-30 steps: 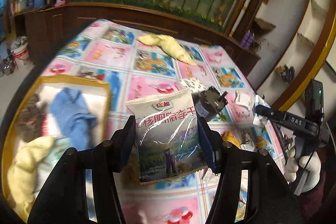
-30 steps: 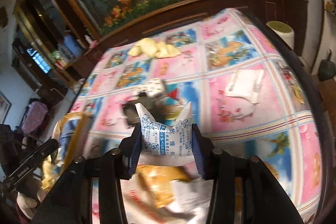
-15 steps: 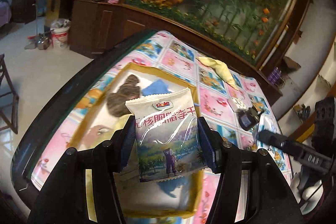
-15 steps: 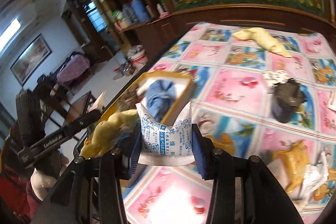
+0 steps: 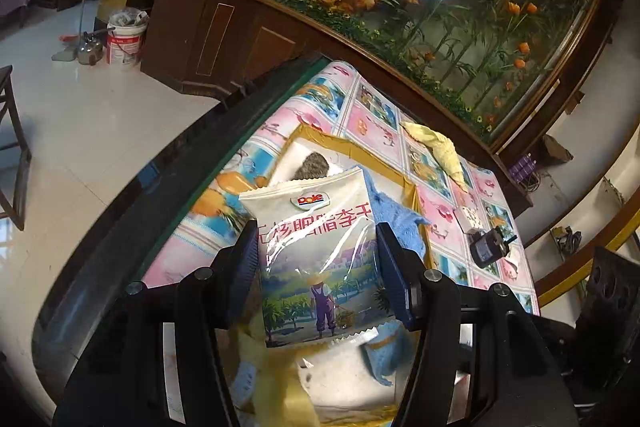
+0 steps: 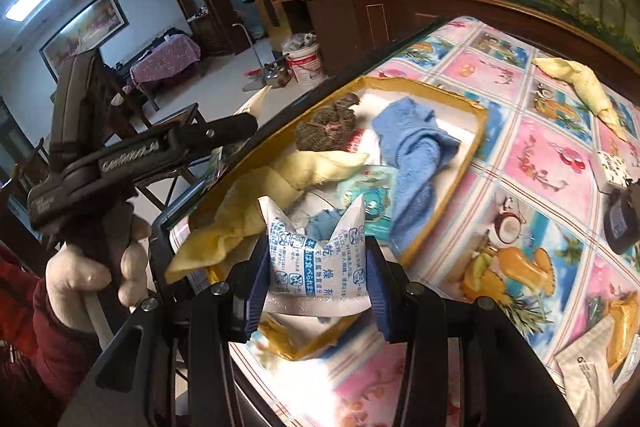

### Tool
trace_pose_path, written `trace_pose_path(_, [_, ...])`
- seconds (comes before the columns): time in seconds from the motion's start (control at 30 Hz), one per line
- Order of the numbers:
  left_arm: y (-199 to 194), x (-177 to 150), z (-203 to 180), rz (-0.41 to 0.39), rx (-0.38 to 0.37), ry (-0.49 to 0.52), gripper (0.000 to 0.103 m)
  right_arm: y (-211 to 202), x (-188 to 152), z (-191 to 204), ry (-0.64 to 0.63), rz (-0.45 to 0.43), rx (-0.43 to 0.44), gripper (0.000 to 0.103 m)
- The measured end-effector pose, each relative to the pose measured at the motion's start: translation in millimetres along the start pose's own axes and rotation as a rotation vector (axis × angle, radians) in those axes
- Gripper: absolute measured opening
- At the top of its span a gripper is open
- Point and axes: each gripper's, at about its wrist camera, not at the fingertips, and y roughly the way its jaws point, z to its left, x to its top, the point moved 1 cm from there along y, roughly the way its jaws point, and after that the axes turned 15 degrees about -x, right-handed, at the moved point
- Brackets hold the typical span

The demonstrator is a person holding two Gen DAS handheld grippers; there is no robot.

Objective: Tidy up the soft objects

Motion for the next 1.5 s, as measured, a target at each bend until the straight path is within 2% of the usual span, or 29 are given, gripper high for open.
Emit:
trace_pose_path(0.17, [19,28,-2,0.049,0.026,0.066,0.057,-1,1,3,-0.025,-0.014,-0.041,0.044])
trace_pose_path(0.3, [65,41,-8,0.131,0.026,0.098,0.057,10,4,15,-0.053,0.010,-0.032,0.044])
trace_pose_path(0.43, [111,47,-8,0.225,0.020,0.085,0.058,26,4,31,-0.101,0.042,-0.014,0.044])
trace_pose_path(0.53, [130,53,-8,0.227,0.049,0.110,0.058,43,1,40,-0.131,0.078,-0.018,0.044])
trace_pose_path(0.63, [135,59,-4,0.230,0.039,0.079,0.059,56,0,44,-0.143,0.091,-0.039,0.046])
trace_pose_path(0.7, [132,58,-3,0.227,0.032,0.068,0.059,57,0,52,-0.185,0.070,-0.060,0.057])
trace_pose_path(0.73, [130,57,-5,0.221,0.039,0.075,0.059,56,-1,57,-0.210,0.061,-0.064,0.066])
trace_pose_path(0.83, [116,55,-17,0.189,0.089,0.118,0.060,47,-4,65,-0.229,0.033,-0.054,0.066])
trace_pose_path(0.93, [90,54,-42,0.104,0.140,0.209,0.061,33,-4,58,-0.190,-0.007,-0.021,0.067])
trace_pose_path(1.07, [50,47,-81,-0.024,0.258,0.325,0.063,3,-13,44,-0.126,-0.092,-0.012,0.068])
trace_pose_path(1.2, [14,31,-116,-0.141,0.359,0.394,0.076,-20,-22,29,-0.060,-0.159,-0.039,0.069])
trace_pose_path(1.23, [6,25,-124,-0.161,0.371,0.400,0.077,-23,-23,24,-0.041,-0.169,-0.045,0.069])
trace_pose_path(1.37, [-15,1,-151,-0.205,0.390,0.419,0.077,-40,-33,1,0.062,-0.195,-0.058,0.069])
trace_pose_path(1.5, [-21,-17,-170,-0.208,0.415,0.445,0.077,-50,-47,-25,0.162,-0.193,-0.066,0.070])
